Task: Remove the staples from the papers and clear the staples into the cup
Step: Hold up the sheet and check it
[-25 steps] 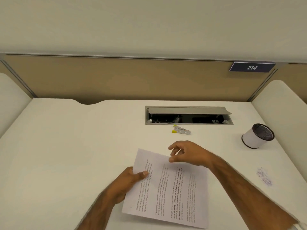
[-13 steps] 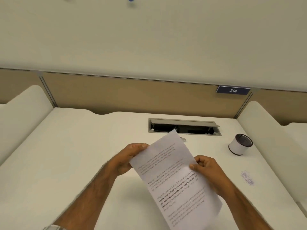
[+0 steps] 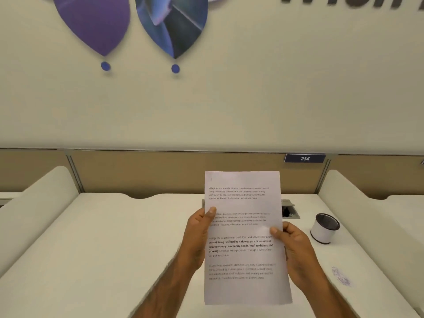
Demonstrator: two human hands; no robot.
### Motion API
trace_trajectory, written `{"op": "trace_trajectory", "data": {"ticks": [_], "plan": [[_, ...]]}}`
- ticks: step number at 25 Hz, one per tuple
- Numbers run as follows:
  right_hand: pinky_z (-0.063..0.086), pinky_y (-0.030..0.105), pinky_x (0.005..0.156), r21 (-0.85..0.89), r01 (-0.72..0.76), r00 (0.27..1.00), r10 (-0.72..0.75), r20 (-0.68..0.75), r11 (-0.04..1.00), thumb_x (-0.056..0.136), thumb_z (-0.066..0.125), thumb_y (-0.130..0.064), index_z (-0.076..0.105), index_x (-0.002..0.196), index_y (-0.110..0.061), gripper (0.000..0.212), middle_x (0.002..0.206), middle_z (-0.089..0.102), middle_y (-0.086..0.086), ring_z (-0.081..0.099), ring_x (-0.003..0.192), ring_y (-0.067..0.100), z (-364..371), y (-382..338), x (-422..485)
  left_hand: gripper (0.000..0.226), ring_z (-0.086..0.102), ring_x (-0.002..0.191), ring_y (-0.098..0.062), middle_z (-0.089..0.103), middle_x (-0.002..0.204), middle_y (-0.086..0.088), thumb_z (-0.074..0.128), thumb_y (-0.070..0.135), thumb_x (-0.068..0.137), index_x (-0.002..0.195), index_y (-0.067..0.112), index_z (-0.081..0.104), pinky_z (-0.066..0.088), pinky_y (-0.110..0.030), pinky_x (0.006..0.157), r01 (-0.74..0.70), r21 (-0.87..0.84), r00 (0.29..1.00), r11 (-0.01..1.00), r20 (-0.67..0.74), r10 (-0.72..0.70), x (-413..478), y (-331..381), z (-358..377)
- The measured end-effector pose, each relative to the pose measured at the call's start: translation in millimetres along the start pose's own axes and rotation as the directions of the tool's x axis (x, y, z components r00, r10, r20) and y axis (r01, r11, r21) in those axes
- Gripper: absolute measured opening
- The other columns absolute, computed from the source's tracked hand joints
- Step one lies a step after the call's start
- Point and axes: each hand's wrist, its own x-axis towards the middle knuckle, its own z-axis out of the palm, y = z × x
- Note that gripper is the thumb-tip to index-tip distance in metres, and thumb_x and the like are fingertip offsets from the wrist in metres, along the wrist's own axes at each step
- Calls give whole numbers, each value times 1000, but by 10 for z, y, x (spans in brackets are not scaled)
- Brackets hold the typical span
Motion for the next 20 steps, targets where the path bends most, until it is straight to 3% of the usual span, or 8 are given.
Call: {"op": "trace_trajectory", "data": {"ticks": [4,9,15,18,20], "plan": [[55,55,90,15,7,1000,-7,18,1000,90,63,-6,63,109,1,20,107,73,22,69,93,40,-111,-184,106,34,74,107,-42,76,119,-20,57,27,104,127,3,64,61,-54,90,28,-22,998,999,50,-27,21,160,207],[54,61,90,-36,8,1000,-7,21,999,90,65,-7,62,107,1,19,105,73,23,68,97,48,-293,-277,220,39,73,109,-40,75,121,-18,58,30,103,134,6,61,63,-51,88,64,-2,995,998,77,-64,-18,75,474],[61,47,77,-165,65,998,-63,19,984,93,65,-10,65,104,-4,13,96,76,13,74,85,34,-351,-364,299,34,74,108,-39,76,119,-17,59,26,102,130,8,65,62,-53,91,45,11,999,999,25,-45,-57,-4,562],[59,39,77,-520,194,929,-326,-175,832,91,69,-22,63,107,-17,18,100,71,-1,69,86,17,-248,-383,364,31,75,104,-39,77,117,-15,58,25,103,128,10,65,62,-54,90,15,60,1000,998,-22,-14,-56,-36,606],[54,38,83,-729,334,775,-615,-148,597,90,68,-30,61,112,-22,24,107,61,-7,60,96,13,-68,-430,333,30,76,102,-38,78,115,-15,58,26,104,130,11,64,62,-55,88,-18,62,998,998,-62,22,-50,-89,651]]}}
